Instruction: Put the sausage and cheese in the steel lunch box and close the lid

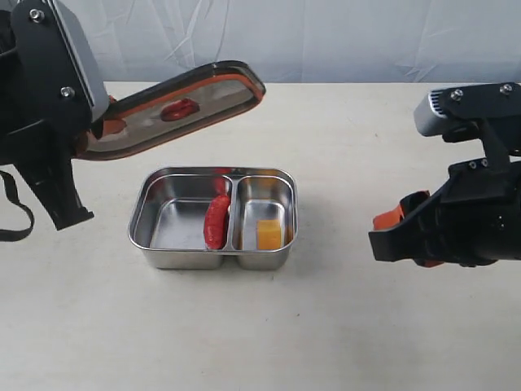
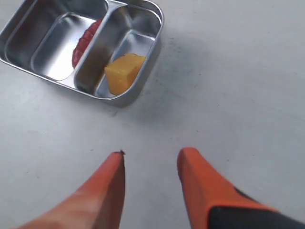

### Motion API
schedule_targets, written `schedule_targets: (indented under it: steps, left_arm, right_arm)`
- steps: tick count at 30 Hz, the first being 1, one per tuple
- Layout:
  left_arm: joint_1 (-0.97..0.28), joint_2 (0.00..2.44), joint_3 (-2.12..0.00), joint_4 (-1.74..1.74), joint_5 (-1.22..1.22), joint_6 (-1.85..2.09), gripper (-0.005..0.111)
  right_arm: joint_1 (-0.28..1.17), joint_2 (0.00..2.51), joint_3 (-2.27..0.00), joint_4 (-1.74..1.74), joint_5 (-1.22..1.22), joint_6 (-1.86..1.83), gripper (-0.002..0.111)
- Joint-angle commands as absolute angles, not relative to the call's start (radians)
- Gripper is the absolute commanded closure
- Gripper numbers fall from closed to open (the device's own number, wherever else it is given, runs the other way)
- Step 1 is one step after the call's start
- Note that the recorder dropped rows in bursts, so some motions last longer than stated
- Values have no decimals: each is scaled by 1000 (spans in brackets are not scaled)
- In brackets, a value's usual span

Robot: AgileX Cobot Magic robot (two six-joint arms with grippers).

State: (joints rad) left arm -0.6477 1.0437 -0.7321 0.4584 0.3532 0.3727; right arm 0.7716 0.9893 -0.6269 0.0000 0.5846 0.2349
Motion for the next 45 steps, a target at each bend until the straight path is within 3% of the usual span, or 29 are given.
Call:
schedule_targets:
  steps: [1,9,18,23,34,45]
  left_arm:
    - [-701,1043,-736,765,399,101,107]
    - [-821,1081,-736,822,447,30,107]
    - [-1033,1302,-736,1473,729,-621,107]
    - [-1125,1404,-736,1577,835,-696,107]
    - [-1170,1460,-729,1581,869,-752,107]
    - [-1218,1443,-581,1585,804,-764,107]
  right_arm:
    - [768,982,-677,-134,663,319,69]
    - [768,982,-799,-397,839,532,69]
    - [768,982,-866,-477,943,583,69]
    - [768,982,-866,-498,974,583,69]
    - [768,982,-866,-537,1002,583,69]
    - [768,982,-866,-579,1073,585,69]
